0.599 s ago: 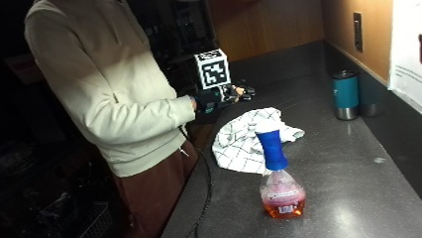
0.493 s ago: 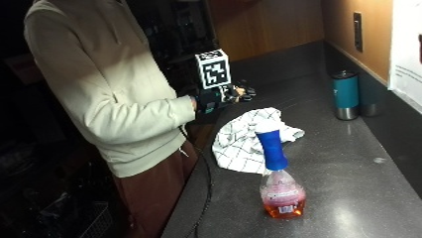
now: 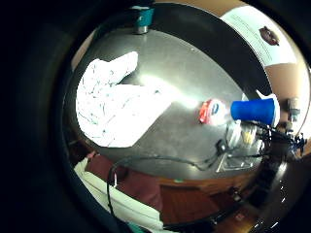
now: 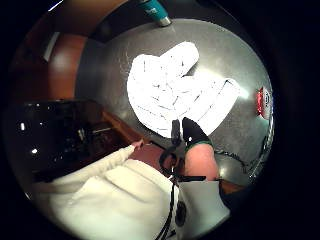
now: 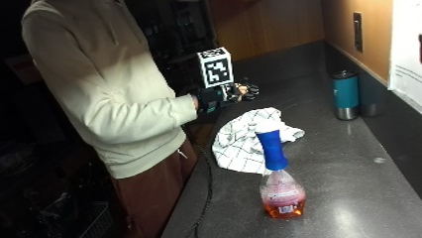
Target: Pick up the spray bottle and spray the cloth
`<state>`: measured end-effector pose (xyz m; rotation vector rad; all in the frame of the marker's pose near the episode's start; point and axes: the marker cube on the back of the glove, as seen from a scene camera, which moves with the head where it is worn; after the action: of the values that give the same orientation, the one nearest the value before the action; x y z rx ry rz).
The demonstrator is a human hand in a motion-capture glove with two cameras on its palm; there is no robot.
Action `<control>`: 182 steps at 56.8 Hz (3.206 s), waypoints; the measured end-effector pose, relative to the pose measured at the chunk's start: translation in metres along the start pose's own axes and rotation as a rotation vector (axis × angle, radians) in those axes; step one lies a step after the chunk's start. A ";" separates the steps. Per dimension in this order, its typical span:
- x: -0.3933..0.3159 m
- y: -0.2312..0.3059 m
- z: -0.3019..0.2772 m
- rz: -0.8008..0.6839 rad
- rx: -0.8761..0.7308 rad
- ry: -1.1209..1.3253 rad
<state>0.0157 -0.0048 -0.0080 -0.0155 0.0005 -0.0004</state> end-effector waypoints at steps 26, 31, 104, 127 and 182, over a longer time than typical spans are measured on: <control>0.030 0.040 -0.012 0.095 0.225 -0.088; 0.043 0.052 -0.014 0.131 0.300 -0.125; 0.217 0.068 0.018 0.561 0.632 -0.498; 0.244 0.032 0.033 0.656 0.790 -0.687; 0.267 -0.045 0.045 0.773 0.900 -1.016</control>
<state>0.2832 -0.0489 0.0374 0.8869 -1.0085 0.7795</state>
